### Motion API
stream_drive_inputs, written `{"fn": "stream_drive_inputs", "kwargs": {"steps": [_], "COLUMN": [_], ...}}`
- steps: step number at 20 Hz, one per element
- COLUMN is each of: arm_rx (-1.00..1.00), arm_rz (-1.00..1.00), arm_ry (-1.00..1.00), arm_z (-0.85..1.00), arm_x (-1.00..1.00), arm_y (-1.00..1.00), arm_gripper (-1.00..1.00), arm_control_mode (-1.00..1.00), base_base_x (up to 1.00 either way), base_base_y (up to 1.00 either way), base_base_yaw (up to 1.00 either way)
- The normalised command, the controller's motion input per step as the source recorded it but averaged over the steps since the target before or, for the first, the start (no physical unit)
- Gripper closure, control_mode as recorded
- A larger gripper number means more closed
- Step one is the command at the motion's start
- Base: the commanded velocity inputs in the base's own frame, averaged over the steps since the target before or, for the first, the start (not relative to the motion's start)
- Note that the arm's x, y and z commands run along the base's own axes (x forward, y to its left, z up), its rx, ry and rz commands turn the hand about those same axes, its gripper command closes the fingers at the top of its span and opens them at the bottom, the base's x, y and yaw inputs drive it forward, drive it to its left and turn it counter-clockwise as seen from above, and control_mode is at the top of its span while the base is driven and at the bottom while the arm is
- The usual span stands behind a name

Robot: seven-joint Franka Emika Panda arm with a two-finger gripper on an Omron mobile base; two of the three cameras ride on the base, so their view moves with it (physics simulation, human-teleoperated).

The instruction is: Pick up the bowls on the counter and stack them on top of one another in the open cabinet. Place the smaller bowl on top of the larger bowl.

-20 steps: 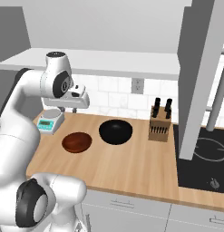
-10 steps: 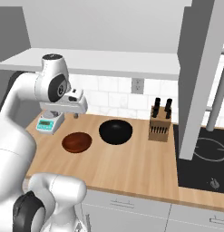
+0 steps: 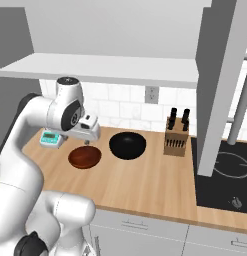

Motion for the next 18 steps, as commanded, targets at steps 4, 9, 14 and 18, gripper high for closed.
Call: {"fn": "stream_drive_inputs", "kwargs": {"steps": [4,9,14,18], "arm_rx": [0.08,0.01,0.00,0.00], "arm_rz": [-0.14,-0.17,-0.15,-0.14], "arm_ry": [0.00,-0.01,0.04,0.00], "arm_z": [-0.44,-0.42,-0.38,-0.48], "arm_x": [0.00,0.14,0.38,0.47], "arm_y": [-0.03,0.00,-0.01,0.00], "arm_gripper": [-1.00,-1.00,-1.00,-1.00], "arm_control_mode": [-1.00,-1.00,-1.00,-1.00], "base_base_x": [0.00,0.00,0.00,0.00], "base_base_y": [0.00,0.00,0.00,0.00], "base_base_yaw": [0.00,0.00,0.00,0.00]}}
